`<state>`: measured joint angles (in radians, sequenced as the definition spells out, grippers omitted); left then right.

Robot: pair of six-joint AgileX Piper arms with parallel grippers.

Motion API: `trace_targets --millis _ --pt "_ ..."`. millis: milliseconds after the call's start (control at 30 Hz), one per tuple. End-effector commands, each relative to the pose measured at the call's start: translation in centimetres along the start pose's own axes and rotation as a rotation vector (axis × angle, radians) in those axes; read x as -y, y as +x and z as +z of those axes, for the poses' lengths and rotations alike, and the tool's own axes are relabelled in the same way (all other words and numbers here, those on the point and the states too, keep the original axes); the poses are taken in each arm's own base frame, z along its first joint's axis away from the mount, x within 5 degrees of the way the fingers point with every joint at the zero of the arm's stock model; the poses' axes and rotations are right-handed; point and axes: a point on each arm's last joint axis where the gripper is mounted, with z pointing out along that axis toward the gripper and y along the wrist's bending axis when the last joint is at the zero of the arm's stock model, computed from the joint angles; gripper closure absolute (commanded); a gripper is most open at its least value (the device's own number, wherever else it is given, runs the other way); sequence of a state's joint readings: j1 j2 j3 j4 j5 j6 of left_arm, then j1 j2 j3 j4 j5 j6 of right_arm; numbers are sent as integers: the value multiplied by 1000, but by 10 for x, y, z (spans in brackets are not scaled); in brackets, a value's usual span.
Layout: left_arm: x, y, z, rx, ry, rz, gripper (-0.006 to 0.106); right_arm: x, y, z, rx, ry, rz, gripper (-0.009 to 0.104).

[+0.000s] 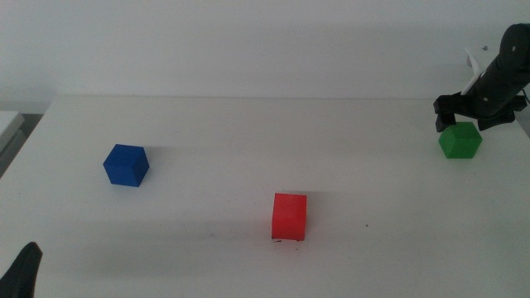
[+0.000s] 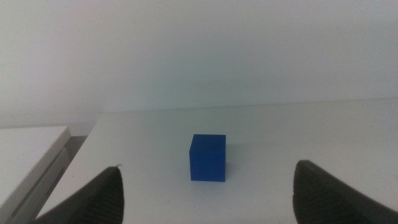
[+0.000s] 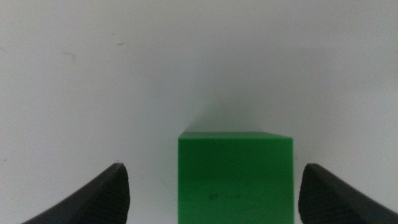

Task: Stack red cubes first, then green, then blue cubes in a specific spot.

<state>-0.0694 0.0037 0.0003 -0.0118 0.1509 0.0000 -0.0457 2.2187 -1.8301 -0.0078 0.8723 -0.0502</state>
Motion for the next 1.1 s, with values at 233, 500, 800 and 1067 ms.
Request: trace_targets --millis 233,500,800,1067 --pt "0 -1 0 17 -2 -3 9 2 -1 16 7 13 -6 21" --pt "0 -1 0 17 -2 -3 9 1 1 12 -18 9 21 96" --pt "0 -1 0 17 -2 -3 9 -87 6 -125 57 7 53 93" --pt "0 -1 0 17 -2 -3 9 -224 77 -190 130 0 78 93"
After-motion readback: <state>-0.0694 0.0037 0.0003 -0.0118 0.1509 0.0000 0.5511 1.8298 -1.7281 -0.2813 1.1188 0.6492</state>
